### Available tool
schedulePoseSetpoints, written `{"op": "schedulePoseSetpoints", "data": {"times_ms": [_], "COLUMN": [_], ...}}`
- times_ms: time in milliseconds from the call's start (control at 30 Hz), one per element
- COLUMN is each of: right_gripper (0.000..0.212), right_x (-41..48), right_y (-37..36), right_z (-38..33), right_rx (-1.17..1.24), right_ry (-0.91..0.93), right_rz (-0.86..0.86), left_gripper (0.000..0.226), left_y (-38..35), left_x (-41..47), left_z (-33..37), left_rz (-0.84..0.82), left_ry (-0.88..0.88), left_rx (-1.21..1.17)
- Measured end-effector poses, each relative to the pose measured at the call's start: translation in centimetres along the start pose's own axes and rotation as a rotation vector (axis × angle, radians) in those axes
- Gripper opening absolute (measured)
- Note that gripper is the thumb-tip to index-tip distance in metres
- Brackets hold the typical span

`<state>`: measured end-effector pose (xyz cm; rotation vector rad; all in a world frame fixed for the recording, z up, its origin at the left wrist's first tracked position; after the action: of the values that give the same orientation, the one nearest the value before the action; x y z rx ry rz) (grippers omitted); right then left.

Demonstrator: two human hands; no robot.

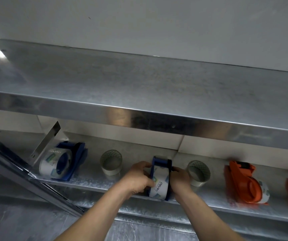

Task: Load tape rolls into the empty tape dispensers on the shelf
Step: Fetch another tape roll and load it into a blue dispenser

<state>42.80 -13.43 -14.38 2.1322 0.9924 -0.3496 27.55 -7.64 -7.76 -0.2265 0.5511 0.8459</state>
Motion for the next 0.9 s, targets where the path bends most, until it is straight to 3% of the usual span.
{"op": "schedulePoseSetpoints", "data": {"times_ms": [567,900], "right_gripper": [0.034,0.041], "right_x": [-2.9,-6.8], "right_y": [-0.1,1.5], "right_z": [-1.0,-2.6], "right_rx": [0.095,0.157], "right_ry": [0.002,0.011], "right_rz": [0.055,0.171], "left_gripper": [0.058,0.037], "left_y": [0.3,0.4], "left_x": [-0.5,-1.4], "left_z": [1.0,1.2], "left_rz": [-0.023,-0.009], "left_ry": [-0.061,-0.136], "left_rx": [0.109,0.115]}}
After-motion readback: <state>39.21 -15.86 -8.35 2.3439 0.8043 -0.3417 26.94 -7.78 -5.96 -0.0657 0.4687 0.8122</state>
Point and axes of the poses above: each hand's wrist, its own x-axis towards the middle knuckle, its own y-axis out of the back of the hand, z = x × y, the point moved 2 cm from there along x, towards the middle knuckle, and after that the axes turned 15 degrees about -x, right-handed, at the moved point
